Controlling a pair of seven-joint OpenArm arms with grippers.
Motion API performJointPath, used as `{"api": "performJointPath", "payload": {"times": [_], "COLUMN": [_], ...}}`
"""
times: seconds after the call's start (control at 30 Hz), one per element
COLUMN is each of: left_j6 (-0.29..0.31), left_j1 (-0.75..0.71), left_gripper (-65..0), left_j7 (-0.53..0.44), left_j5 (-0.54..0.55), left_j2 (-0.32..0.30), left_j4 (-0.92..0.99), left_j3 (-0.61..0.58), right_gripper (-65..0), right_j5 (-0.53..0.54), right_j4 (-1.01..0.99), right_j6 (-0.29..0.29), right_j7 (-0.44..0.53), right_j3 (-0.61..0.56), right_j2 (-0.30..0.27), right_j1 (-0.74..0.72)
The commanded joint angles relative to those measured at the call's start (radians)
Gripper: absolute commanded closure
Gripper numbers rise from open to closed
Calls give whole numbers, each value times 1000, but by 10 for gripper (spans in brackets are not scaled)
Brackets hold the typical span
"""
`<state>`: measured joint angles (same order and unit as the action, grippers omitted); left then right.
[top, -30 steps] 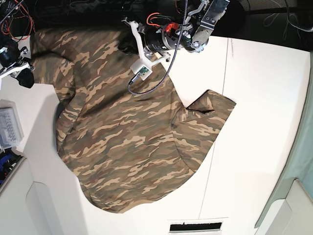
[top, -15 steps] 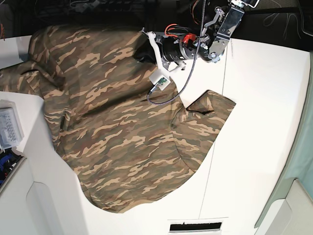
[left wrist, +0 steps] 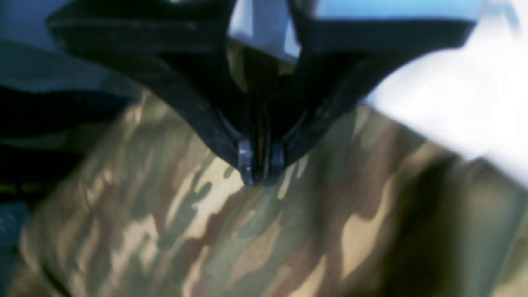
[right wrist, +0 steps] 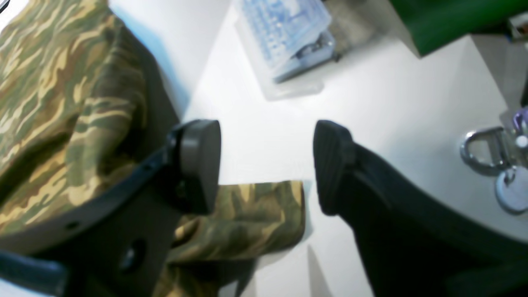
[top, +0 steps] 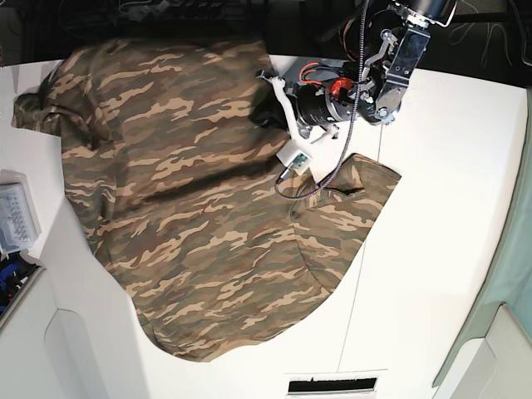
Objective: Layout the t-shirt on the table in an organized manner, then fold the t-shirt properly
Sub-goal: 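Drag the shirt edge with the left gripper across toward the right gripper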
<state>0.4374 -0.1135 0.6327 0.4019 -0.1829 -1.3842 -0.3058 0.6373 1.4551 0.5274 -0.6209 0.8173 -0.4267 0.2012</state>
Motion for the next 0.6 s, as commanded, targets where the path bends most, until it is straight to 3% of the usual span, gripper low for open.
{"api": "performJointPath", "payload": {"times": [0.0,0.17,0.4,0.57], "left_j6": [-67,-66,-68,-153], "left_j1": [0,17,85,158], "left_gripper": [-56,-56,-56,-56], "left_j7": [71,75,66,67], "left_j5": [-93,-113,-139,-148], "left_j2": [-20,-34,-162,-239], "left_j4": [9,9,10,9], "left_j3": [30,148,176,176], "right_gripper": [-347,-347,-347,-347], "right_j5": [21,37,36,74], "right_j4": [19,19,18,18], "right_j6": [-1,0,-8,-6], "right_j7": [22,22,17,-5], "right_j3": [14,14,14,11], "right_j2": [-24,-20,21,66], "right_j1": [-7,-10,-9,-9]}}
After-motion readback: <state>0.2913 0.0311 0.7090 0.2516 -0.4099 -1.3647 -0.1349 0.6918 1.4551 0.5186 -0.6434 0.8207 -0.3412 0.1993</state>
